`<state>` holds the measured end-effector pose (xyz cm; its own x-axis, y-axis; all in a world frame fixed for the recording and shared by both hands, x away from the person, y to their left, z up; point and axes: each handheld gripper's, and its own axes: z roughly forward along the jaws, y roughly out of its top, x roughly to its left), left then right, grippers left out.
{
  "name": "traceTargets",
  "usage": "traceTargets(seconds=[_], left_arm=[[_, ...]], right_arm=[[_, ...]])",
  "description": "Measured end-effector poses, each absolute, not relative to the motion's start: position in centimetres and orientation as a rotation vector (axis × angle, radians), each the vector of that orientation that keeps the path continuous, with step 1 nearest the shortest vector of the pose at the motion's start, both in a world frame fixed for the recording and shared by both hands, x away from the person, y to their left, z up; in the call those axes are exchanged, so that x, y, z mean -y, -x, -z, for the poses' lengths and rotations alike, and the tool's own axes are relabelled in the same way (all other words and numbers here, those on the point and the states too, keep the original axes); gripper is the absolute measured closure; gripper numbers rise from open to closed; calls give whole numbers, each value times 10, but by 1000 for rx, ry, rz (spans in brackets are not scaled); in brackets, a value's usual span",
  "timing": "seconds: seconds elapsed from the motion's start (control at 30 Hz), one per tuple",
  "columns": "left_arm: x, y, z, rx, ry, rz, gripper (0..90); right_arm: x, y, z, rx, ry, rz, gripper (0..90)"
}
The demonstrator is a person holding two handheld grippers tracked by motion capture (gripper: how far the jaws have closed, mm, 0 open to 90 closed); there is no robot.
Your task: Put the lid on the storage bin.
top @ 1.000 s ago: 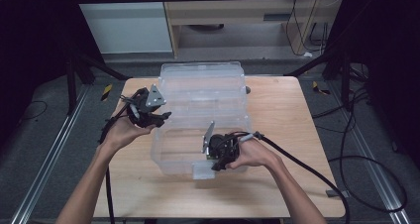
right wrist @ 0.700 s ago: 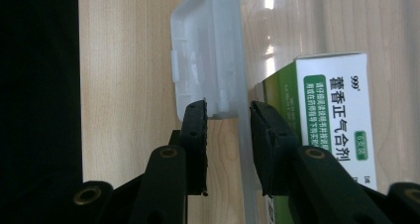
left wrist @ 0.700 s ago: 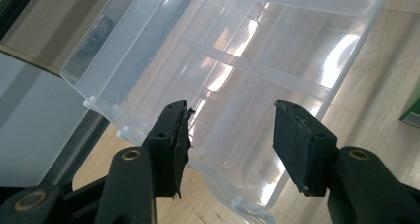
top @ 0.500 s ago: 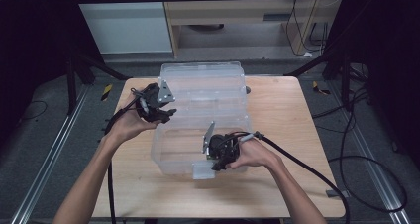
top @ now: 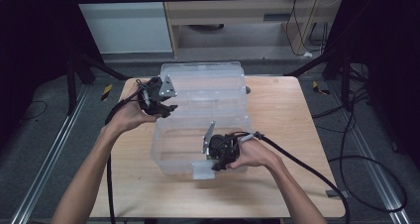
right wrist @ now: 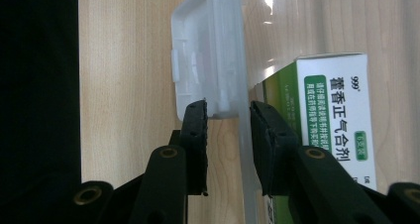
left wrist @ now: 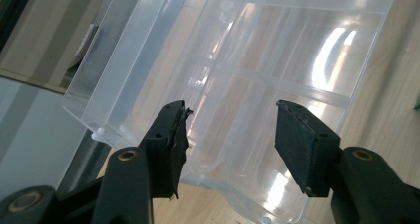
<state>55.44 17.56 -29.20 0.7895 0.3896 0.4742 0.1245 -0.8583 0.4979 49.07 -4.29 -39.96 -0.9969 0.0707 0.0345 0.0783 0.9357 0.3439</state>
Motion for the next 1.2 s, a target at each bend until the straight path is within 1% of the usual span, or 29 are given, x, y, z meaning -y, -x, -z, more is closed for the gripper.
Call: traceTargets(seconds=[0.3, 0.57, 0.9, 1.2], left_arm=[[-168, -569, 286, -323, -2592, -780, 458], [-160, -580, 286, -282, -2645, -810, 470], [-146, -585, 290, -229, -2709, -858, 480], [-137, -590, 293, -178, -2738, -864, 502]], right_arm=[[43, -490, 399, 3078, 111, 545, 691], [43, -490, 399, 3080, 107, 543, 691], [43, -490, 399, 3081, 107, 549, 691], [43, -490, 400, 3083, 102, 555, 692]])
